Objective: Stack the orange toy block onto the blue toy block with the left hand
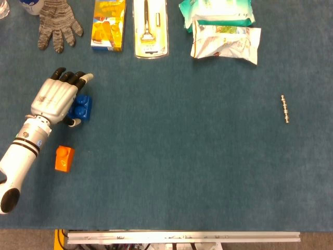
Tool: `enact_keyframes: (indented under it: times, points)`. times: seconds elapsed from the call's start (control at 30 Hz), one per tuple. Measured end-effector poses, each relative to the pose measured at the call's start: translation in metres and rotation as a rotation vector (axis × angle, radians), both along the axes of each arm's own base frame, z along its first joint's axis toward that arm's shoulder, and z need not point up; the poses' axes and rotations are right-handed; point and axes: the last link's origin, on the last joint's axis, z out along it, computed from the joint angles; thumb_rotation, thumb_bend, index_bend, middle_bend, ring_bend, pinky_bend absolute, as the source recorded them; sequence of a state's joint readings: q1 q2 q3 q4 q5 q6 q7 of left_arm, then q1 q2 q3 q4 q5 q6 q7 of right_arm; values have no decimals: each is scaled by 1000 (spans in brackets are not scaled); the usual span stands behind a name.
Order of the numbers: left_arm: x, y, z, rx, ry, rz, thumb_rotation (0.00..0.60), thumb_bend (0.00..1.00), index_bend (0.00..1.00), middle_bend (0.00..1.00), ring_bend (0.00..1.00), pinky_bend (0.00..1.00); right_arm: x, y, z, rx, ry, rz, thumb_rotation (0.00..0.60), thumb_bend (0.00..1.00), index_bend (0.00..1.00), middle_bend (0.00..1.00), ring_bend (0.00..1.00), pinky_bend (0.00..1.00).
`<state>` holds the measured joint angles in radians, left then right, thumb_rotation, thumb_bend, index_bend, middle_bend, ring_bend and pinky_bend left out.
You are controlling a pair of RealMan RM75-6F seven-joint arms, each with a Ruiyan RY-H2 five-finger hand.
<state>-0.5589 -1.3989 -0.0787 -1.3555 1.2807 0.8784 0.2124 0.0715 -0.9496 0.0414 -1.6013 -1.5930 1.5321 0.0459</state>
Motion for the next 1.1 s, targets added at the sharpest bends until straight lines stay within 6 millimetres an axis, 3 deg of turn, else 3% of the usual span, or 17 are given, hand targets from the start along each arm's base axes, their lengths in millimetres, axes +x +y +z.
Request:
enact_keyframes:
  times: [0.8, 1.1]
  points:
    - [28, 39, -23, 85, -54, 41, 600, 84, 122, 168, 161, 79, -7, 1, 2, -6, -6, -13, 600, 345, 479, 475, 374, 408]
    - [37, 23, -7, 57, -67, -7, 600, 85, 126, 169, 161, 79, -7, 0, 2, -2, -9, -12, 600, 345, 479, 475, 374, 407]
